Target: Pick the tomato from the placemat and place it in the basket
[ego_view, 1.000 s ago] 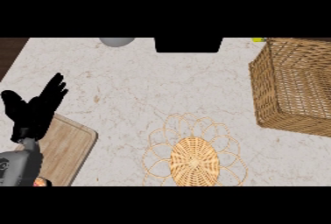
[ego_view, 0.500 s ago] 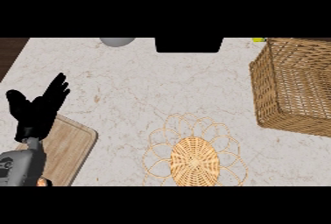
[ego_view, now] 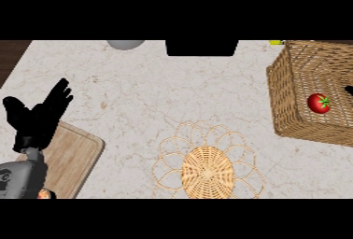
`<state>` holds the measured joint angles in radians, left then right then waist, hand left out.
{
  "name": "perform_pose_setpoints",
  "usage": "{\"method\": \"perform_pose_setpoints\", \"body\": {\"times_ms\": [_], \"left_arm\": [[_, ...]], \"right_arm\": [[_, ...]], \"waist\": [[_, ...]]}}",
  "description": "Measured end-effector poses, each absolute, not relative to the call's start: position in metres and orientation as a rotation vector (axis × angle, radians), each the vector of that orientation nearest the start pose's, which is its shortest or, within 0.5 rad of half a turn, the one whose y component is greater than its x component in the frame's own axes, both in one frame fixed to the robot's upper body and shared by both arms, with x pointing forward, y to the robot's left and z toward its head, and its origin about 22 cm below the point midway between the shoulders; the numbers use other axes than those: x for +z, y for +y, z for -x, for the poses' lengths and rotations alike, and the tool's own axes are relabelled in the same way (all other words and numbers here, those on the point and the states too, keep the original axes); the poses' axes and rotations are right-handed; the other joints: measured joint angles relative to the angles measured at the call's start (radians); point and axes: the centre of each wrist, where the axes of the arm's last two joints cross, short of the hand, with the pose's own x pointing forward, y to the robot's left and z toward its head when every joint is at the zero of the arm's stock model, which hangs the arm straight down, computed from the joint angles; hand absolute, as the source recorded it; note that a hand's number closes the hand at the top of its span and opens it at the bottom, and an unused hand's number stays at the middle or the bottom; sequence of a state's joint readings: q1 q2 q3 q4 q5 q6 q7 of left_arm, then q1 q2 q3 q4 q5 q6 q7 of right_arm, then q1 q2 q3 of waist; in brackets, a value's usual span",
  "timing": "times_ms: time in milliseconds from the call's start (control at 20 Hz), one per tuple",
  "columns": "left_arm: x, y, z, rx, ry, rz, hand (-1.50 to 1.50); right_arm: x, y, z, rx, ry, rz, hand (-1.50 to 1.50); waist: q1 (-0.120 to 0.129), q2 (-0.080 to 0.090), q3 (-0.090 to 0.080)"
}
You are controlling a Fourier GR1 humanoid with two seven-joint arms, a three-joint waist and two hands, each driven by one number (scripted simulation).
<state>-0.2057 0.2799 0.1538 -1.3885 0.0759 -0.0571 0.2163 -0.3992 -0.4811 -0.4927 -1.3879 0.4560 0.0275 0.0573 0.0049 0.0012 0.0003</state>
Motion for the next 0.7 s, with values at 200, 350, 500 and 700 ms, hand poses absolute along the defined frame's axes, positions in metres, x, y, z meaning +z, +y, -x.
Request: {"method": "perform_pose_setpoints", "body": {"times_ms": [200, 350, 500, 700], "left_arm": [[0.038, 0.312, -0.294, -0.079, -1.388, -0.194, 0.0], [0.037, 0.313, -0.297, -0.073, -1.388, -0.192, 0.0], [0.032, 0.314, -0.294, -0.071, -1.383, -0.199, 0.0], [0.034, 0.32, -0.292, -0.07, -1.383, -0.195, 0.0]], "right_arm": [[0.15, -0.418, -0.31, 0.214, -1.66, 0.954, -1.5], [0.159, -0.424, -0.313, 0.137, -1.693, 0.926, -1.5], [0.165, -0.443, -0.307, -0.02, -1.709, 0.895, -1.5], [0.172, -0.477, -0.293, -0.237, -1.704, 0.845, -1.5]], "waist": [[-0.002, 0.0, 0.0], [-0.003, 0.0, 0.0], [-0.004, -0.001, 0.0], [-0.006, -0.002, 0.0]]}}
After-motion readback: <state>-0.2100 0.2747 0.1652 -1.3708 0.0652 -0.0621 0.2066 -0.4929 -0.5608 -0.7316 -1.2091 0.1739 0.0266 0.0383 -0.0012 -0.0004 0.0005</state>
